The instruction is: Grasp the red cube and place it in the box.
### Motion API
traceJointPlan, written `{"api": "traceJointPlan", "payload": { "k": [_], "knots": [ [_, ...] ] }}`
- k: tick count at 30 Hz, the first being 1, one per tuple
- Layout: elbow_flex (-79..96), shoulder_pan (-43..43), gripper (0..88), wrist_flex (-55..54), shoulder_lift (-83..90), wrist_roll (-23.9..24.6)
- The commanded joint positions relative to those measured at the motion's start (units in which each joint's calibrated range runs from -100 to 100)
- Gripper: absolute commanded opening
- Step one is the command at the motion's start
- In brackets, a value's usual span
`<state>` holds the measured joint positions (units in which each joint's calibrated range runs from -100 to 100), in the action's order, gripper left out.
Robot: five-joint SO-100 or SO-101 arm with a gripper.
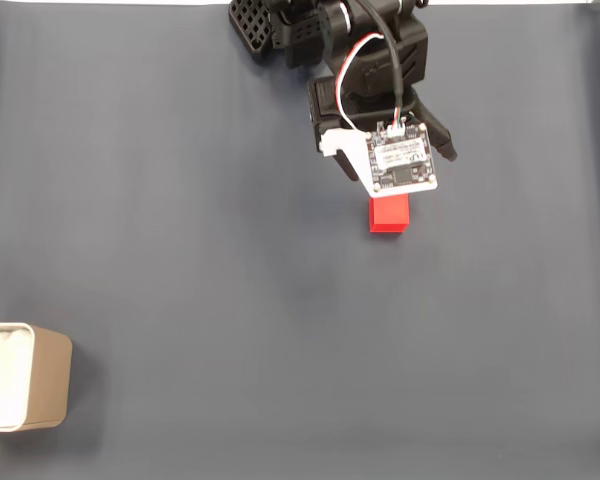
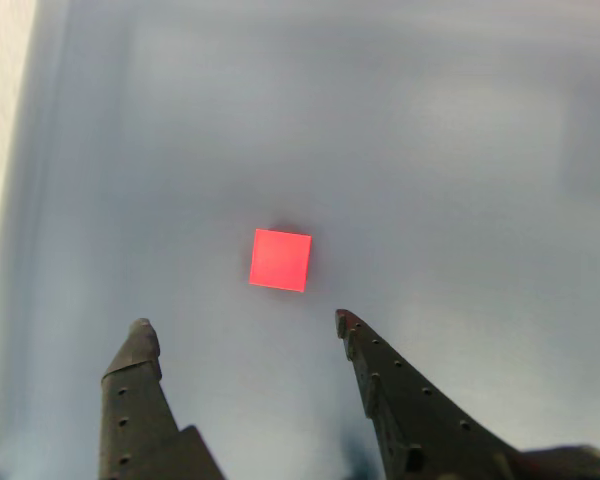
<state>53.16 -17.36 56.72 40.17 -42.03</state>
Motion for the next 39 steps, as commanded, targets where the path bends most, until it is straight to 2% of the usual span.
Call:
{"api": "traceJointPlan", "payload": {
  "k": [1,39],
  "knots": [
    [-3.3,-0.5,40.8,-1.9,-0.8,0.3],
    [0.1,0.2,39.8,-15.7,-14.9,1.9]
  ]
}}
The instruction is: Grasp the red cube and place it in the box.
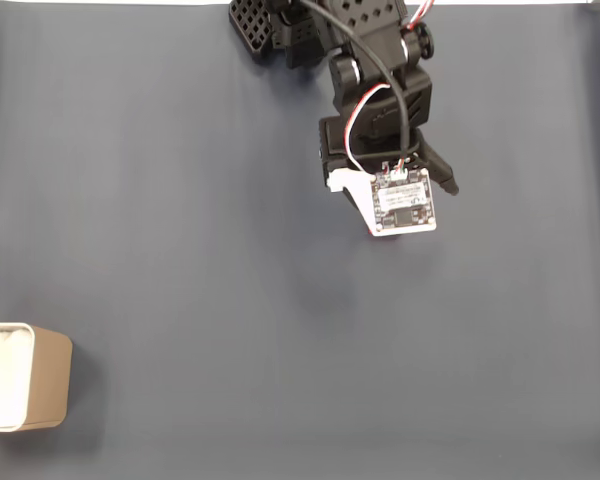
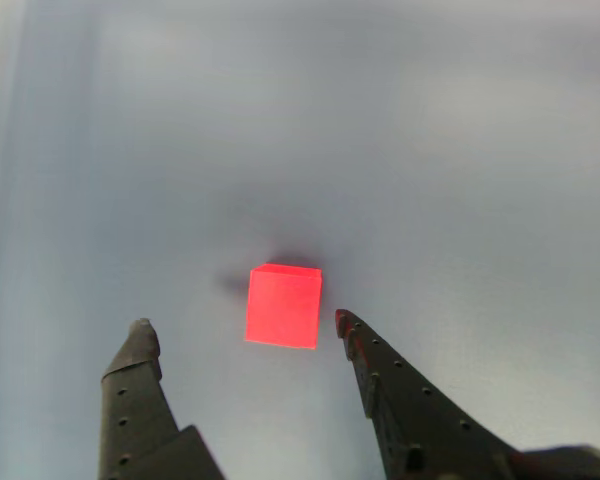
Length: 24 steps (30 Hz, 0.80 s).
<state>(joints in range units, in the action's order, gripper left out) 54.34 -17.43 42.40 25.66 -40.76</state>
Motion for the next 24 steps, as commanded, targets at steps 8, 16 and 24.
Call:
{"api": "traceJointPlan", "payload": {
  "k": [8,16,24],
  "knots": [
    [-0.7,0.3,39.5,-3.1,-3.0,0.9],
    [0.5,0.2,39.3,-4.3,-3.7,1.0],
    [0.5,0.0,37.2,-4.4,-3.8,1.3]
  ]
}}
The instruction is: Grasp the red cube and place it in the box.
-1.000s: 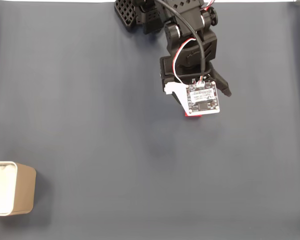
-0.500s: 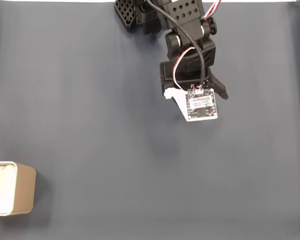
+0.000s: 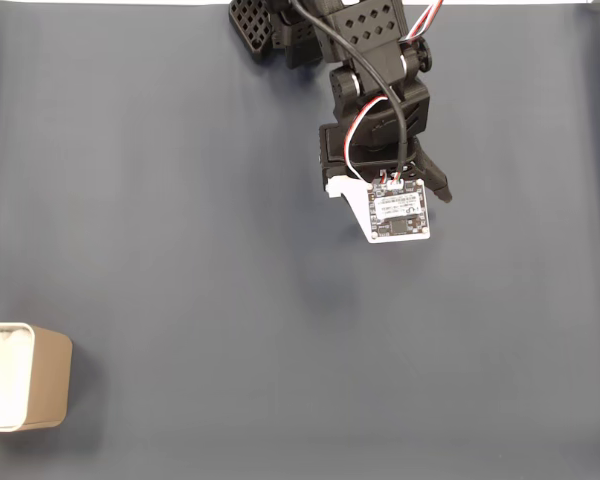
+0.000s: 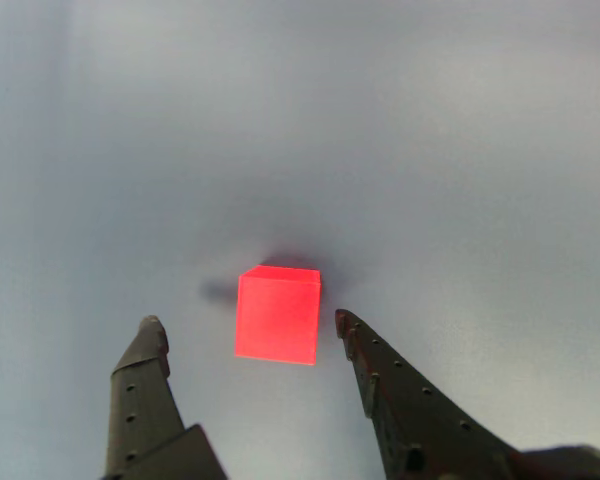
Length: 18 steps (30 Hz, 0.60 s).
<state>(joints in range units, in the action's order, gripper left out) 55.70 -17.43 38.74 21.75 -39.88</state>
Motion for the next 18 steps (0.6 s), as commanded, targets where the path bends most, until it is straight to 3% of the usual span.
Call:
{"api": "traceJointPlan", "payload": {
  "k": [1,18],
  "knots": [
    [-0.9,0.0,36.8,-0.7,0.1,0.4],
    [-1.3,-0.1,18.8,0.0,0.9,-0.3]
  ]
}}
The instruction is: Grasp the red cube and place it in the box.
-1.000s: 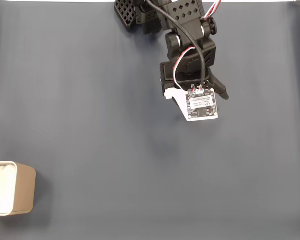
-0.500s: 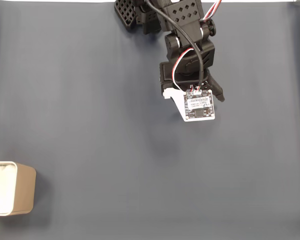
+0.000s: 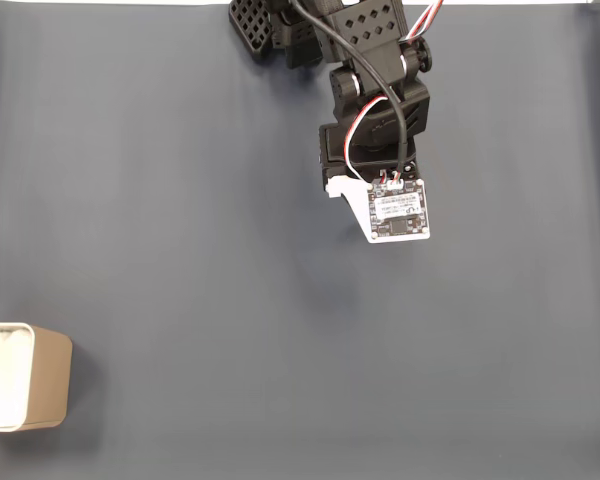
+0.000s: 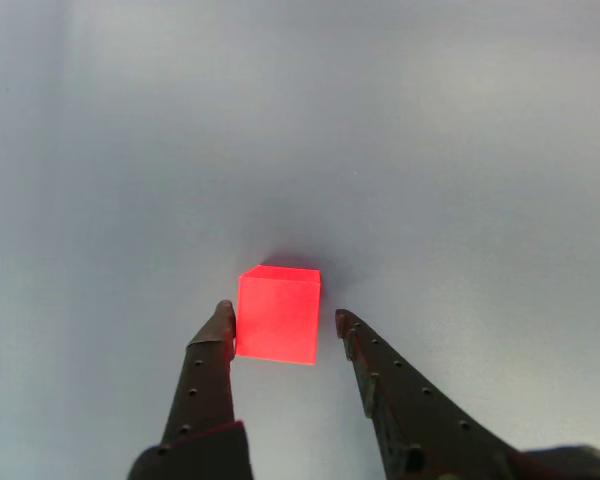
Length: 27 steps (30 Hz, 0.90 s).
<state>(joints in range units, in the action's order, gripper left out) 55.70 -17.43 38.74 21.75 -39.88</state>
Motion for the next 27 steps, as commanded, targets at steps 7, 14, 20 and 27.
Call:
{"api": "traceJointPlan", "payload": {
  "k": [7,14,20,27],
  "knots": [
    [-1.3,-0.1,14.4,0.1,1.3,-0.3],
    [-1.3,-0.1,15.3,0.4,1.6,-0.3],
    [-1.0,0.0,8.1,0.5,2.3,-1.2],
    [-1.0,0.3,5.0,1.6,3.3,-1.7]
  ]
}}
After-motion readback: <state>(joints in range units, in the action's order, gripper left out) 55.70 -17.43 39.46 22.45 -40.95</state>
